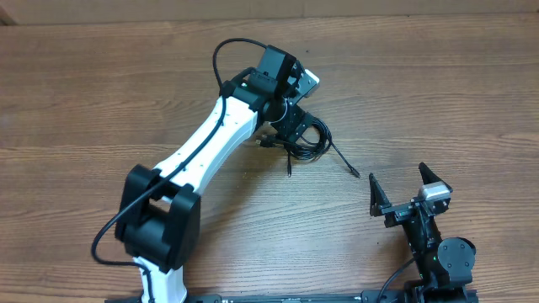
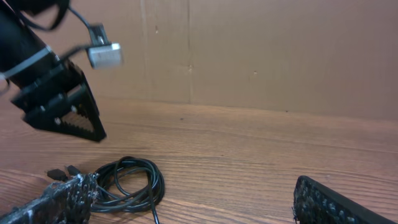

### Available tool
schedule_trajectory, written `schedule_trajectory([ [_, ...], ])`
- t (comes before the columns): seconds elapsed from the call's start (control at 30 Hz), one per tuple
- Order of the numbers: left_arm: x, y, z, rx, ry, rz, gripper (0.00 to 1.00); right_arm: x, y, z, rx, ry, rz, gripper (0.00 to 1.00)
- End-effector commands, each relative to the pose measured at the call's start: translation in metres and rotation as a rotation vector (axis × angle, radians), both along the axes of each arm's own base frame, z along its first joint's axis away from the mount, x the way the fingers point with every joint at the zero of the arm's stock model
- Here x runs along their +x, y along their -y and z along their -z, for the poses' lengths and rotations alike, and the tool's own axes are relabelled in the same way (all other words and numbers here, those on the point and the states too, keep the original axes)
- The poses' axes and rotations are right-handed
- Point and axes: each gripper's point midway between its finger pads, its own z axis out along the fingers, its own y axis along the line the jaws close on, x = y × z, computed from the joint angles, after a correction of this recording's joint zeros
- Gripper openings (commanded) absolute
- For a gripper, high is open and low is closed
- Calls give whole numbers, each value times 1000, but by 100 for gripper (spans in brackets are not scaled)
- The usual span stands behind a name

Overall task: Untangle cables
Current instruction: 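Lower the left gripper onto the black cable coil and close on it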

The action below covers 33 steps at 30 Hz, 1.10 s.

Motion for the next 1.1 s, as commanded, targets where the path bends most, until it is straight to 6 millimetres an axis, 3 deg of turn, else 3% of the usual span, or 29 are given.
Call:
schedule_trajectory([
  [0.0, 8, 2, 22, 27, -23, -20, 92, 0, 0, 2, 5, 2, 0, 100],
  [0.17, 9, 2, 43, 43, -51, -20, 95, 0, 0, 2, 5, 2, 0, 100],
  [0.5, 20, 3, 70, 65, -52, -70, 87, 0, 0, 2, 5, 2, 0, 100],
  [0.87, 27, 23, 68, 44, 11, -69, 80, 0, 0, 2, 5, 2, 0, 100],
  [1.07, 26, 21, 77, 66, 4, -90, 76, 0, 0, 2, 5, 2, 0, 100],
])
